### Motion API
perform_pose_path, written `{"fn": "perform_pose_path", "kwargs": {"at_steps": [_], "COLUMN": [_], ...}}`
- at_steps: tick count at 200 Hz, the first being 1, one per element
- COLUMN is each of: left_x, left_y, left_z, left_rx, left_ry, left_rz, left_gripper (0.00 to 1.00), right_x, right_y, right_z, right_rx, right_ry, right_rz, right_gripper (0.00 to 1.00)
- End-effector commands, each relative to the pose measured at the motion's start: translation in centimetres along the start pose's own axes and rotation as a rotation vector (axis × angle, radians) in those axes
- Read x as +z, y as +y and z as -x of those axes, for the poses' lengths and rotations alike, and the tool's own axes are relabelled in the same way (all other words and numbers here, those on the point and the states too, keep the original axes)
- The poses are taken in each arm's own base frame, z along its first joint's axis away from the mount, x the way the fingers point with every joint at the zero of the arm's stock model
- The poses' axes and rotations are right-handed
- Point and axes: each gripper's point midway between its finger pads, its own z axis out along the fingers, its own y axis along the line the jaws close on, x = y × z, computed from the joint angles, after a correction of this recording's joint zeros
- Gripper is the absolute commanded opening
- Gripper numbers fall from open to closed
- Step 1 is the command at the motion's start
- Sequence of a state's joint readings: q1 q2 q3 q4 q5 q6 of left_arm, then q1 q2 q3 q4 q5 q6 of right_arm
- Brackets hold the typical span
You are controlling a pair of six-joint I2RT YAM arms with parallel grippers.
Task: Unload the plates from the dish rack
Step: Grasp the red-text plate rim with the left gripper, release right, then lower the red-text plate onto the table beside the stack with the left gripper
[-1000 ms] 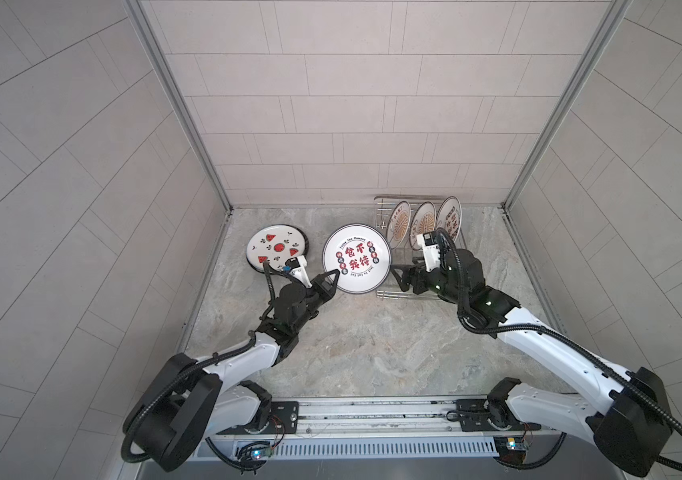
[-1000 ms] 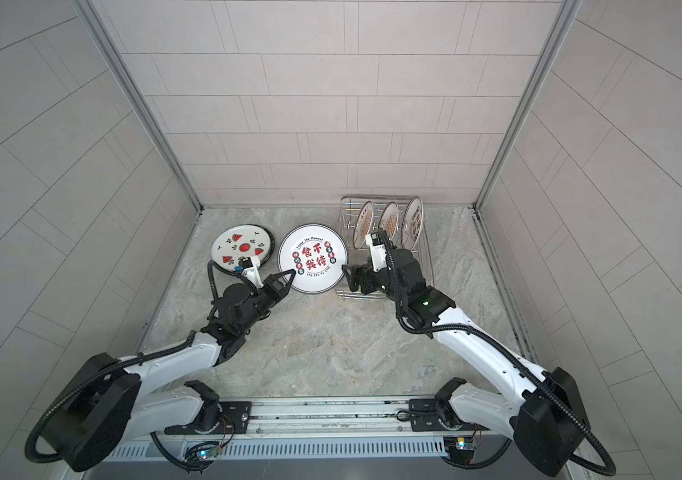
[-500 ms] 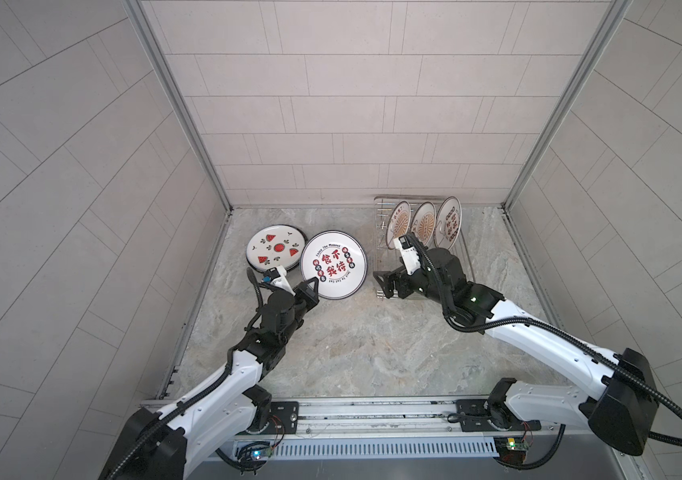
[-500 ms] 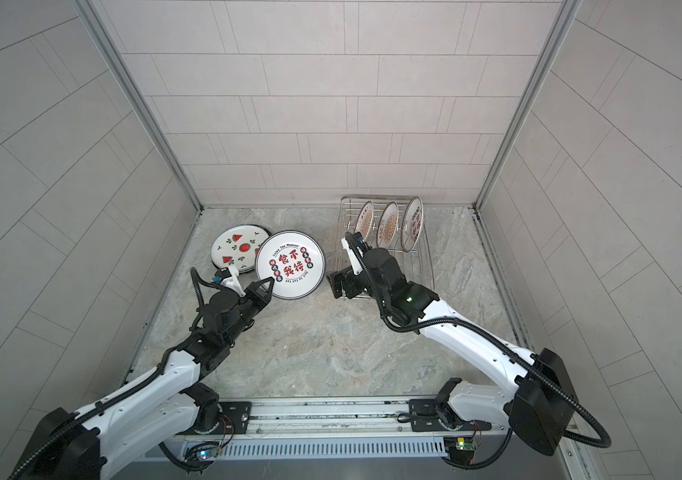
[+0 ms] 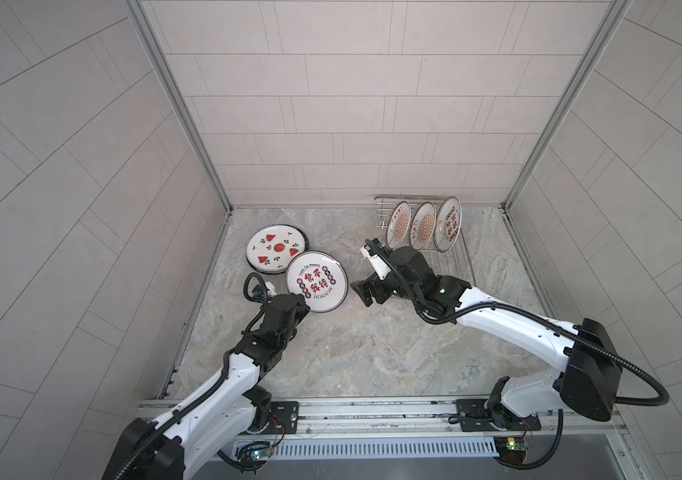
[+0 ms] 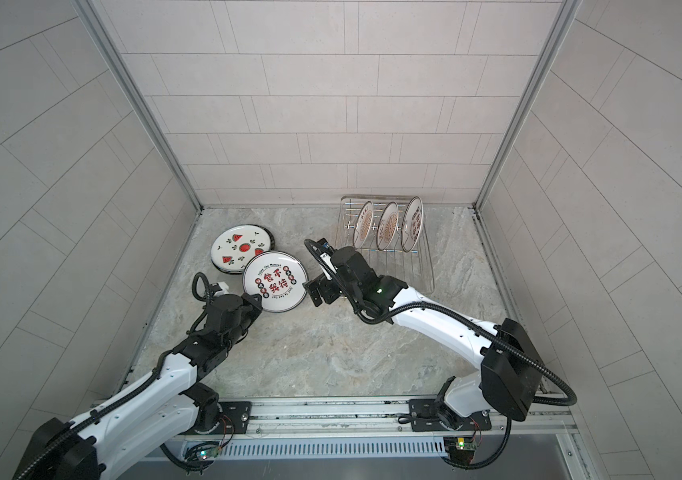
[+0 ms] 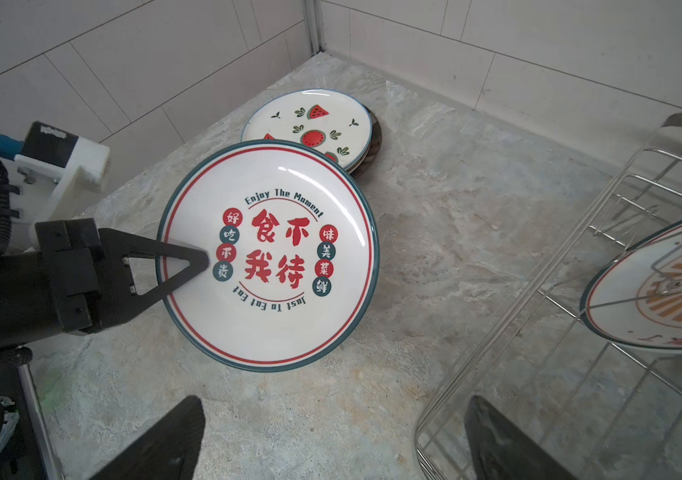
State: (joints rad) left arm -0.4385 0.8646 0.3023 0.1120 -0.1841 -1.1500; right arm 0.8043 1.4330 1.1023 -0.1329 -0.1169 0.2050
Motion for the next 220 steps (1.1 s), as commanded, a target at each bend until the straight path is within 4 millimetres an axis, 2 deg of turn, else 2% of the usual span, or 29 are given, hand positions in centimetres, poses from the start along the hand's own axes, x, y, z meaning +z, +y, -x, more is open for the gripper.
{"fn": "perform_pose_path", "kwargs": {"at_steps": [1,63,120,167,211,220], "left_x": [0.6,4.3,7.1,9.3,11.4,11.9], "left_y": [-1.3,-2.8,-2.5,-3.0,-2.4,-2.1], "left_z": [0.7,-0.8,-1.8,-3.3,-4.6,-4.7], "left_rx": [-0.068,-0.104,-0.149,-0.167,-0.182,-0.187], "left_ry": [-0.031,0.035,0.058,0.12,0.147,0.151], "left_rz": [-0.048,-0.05,-0.005,-0.016,0.006,0.012], "left_gripper": [0.0,0.0,0.0,0.0,0.0,0.03], "right_x": [0.4,1.4,1.4,1.3,1.4,1.4], "right_y": [-0.3,-1.4,-2.4,-3.0,-3.7,-3.8], "right_z": [0.3,-1.0,-1.5,-1.7,-2.0,-2.0], "right_rx": [-0.017,-0.02,-0.016,-0.013,0.001,0.003], "right_ry": [0.017,0.073,0.077,0.078,0.084,0.083], "right_rz": [-0.023,-0.08,-0.112,-0.129,-0.141,-0.142], "right_gripper": [1.0,1.0,0.99,0.99,0.99,0.99]}}
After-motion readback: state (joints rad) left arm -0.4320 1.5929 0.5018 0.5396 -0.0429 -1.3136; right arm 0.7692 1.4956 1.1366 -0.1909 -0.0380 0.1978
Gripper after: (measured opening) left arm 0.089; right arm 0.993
